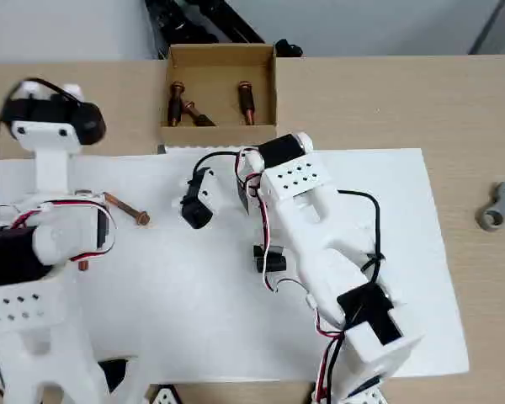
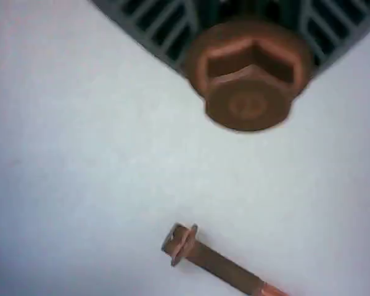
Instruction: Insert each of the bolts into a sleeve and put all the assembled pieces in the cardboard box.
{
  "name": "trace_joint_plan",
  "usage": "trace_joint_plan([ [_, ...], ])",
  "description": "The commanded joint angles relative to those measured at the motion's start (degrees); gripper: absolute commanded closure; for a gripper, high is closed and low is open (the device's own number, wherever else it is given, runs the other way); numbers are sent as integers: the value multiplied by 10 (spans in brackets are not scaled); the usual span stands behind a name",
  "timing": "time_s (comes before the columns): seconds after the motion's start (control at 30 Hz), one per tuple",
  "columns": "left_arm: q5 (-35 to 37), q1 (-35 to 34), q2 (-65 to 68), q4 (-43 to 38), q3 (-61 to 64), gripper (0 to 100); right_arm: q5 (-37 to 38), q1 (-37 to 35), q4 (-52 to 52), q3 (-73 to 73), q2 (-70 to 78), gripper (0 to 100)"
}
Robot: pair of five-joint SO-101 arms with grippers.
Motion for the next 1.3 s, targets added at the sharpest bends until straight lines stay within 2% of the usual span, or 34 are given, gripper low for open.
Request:
trace_joint_plan([
  [0.0,-4,-2,-16,-7,-2,994,0,-8,-8,-16,17,873],
  [0.77,-4,-2,-11,-15,-2,994,-1,-7,-101,-18,170,876],
  [0.93,-4,-2,-11,-15,-2,994,-33,-7,-112,-18,192,889],
  [1.03,-4,-2,-11,-15,-2,994,-41,-7,-113,-19,192,989],
  [1.17,-4,-2,-12,-15,-2,994,-66,-7,-120,-20,191,987],
  [1.27,-4,-2,-14,-15,-2,994,-112,-7,-116,-43,181,987],
])
